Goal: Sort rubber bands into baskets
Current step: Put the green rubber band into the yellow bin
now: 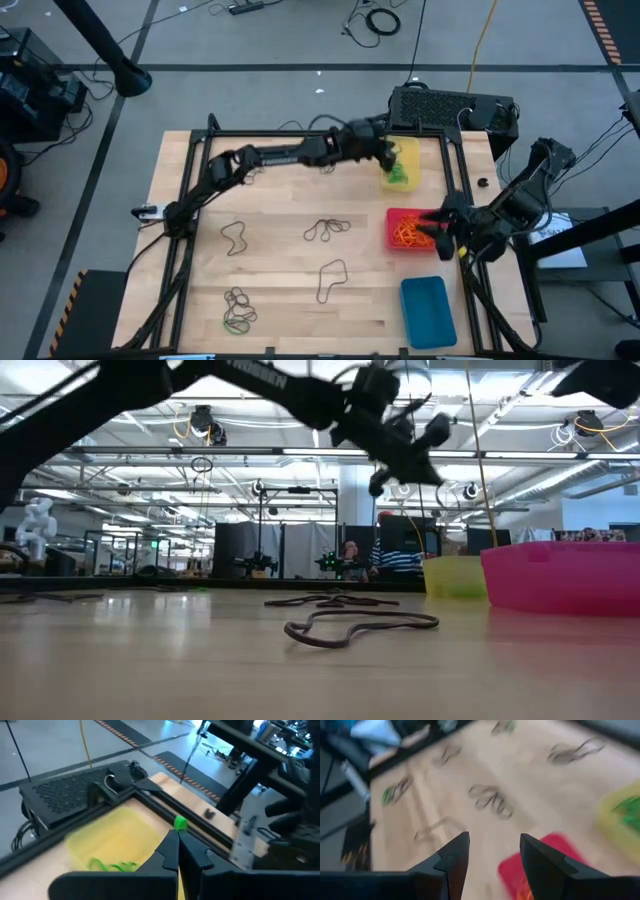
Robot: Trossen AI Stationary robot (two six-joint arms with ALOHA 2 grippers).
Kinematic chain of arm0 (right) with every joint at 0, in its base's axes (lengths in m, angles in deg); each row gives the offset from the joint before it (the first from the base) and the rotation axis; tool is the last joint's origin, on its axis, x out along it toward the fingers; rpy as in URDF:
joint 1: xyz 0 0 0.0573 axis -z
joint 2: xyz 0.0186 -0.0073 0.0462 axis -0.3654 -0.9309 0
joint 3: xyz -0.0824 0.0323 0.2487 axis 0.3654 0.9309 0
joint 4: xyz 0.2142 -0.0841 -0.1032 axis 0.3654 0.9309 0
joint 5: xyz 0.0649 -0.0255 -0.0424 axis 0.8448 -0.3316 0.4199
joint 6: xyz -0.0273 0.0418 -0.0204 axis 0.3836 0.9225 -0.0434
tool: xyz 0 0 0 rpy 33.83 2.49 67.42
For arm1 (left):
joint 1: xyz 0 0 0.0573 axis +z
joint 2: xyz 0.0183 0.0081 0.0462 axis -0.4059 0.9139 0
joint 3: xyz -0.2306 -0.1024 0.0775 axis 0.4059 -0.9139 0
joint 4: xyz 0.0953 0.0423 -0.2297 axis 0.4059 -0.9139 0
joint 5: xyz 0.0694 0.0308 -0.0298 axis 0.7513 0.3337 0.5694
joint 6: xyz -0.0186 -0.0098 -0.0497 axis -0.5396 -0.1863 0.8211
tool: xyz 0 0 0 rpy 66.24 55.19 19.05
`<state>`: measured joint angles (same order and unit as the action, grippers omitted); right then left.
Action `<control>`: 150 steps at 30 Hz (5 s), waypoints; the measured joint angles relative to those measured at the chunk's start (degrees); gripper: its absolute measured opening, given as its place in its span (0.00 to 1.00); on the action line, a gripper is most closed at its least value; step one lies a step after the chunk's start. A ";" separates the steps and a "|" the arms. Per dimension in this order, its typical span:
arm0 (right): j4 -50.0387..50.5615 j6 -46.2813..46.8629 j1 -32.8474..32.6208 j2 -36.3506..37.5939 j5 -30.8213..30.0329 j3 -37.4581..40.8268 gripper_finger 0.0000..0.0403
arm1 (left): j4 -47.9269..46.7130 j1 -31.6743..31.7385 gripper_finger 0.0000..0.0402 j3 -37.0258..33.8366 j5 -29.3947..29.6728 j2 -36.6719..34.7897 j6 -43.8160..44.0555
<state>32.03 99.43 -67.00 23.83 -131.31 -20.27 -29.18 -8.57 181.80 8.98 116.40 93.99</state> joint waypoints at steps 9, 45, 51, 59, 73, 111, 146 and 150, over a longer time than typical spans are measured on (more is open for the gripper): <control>0.18 0.01 7.36 2.74 -16.59 0.01 0.42 | 2.05 6.61 0.00 0.00 -11.14 3.49 -0.02; 9.67 -19.59 48.99 5.74 8.39 0.06 0.42 | 10.00 4.48 0.13 -0.02 -16.73 11.14 12.14; 8.54 -27.02 52.69 3.26 14.80 0.06 0.42 | 9.98 5.26 0.24 -0.02 -17.58 11.12 13.55; 7.83 -32.07 53.80 2.29 16.36 0.06 0.42 | 5.94 8.66 0.32 -0.04 -33.08 7.62 26.05; -5.15 -40.23 53.77 1.90 20.48 0.06 0.42 | -49.04 9.42 0.28 0.02 -20.61 -13.73 -2.27; -41.34 -19.28 53.71 -28.60 35.43 0.06 0.42 | -61.55 30.06 0.28 -40.48 7.39 -18.97 -31.92; -41.02 -21.61 47.78 -28.56 36.88 0.06 0.42 | -52.92 31.52 0.01 -46.82 3.44 -21.33 -31.51; -40.94 -21.85 46.74 -28.56 36.65 0.06 0.42 | -49.30 29.19 0.01 -46.60 3.90 -25.98 -30.23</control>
<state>-8.91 77.58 -20.26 -4.73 -94.66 -20.22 -78.48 20.62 135.20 12.88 90.41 63.75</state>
